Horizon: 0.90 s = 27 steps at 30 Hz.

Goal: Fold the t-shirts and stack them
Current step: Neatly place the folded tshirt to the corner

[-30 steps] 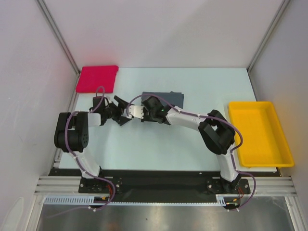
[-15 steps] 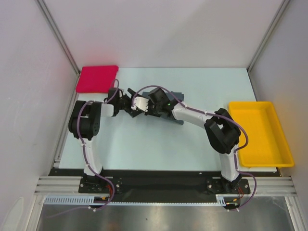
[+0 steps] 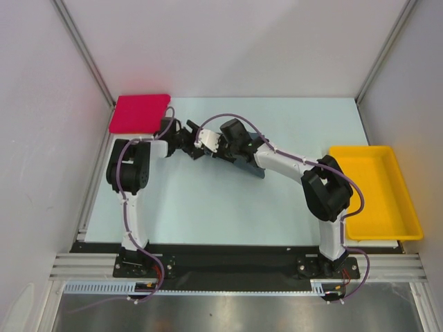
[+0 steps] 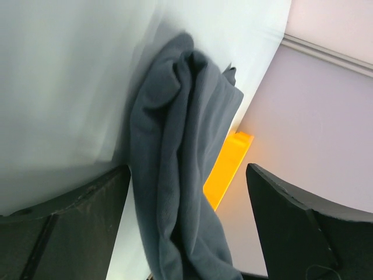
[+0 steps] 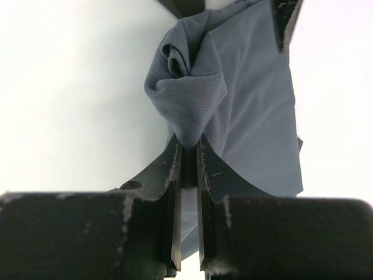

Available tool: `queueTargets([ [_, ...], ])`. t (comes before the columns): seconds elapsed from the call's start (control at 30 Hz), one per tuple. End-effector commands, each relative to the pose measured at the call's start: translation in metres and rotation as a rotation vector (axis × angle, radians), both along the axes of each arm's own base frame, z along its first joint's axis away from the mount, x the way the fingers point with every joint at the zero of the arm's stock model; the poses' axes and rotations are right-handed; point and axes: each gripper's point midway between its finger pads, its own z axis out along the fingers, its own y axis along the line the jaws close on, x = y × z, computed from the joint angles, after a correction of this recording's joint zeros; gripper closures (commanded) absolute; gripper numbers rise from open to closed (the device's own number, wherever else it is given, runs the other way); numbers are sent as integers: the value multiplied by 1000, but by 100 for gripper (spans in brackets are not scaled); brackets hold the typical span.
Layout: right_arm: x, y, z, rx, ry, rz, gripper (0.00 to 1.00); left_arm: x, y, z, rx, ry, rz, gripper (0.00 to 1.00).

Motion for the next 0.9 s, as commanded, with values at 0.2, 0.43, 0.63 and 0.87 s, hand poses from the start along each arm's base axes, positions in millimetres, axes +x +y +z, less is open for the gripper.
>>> queueTargets([
  [0.2,8,14,50,123,-53,-7,100,15,-5,-24,69,16,-15,19],
  [0.43,9,14,50,142,-34,-24,100,27,-5,-28,104,-13,-15,34],
  [0.63,0,12,45,184,35,-88,83,60,6,-13,263,-162,-38,76],
  [0.87,-19,-32,61,212,131,-344,29,82,24,32,487,-318,-103,100],
])
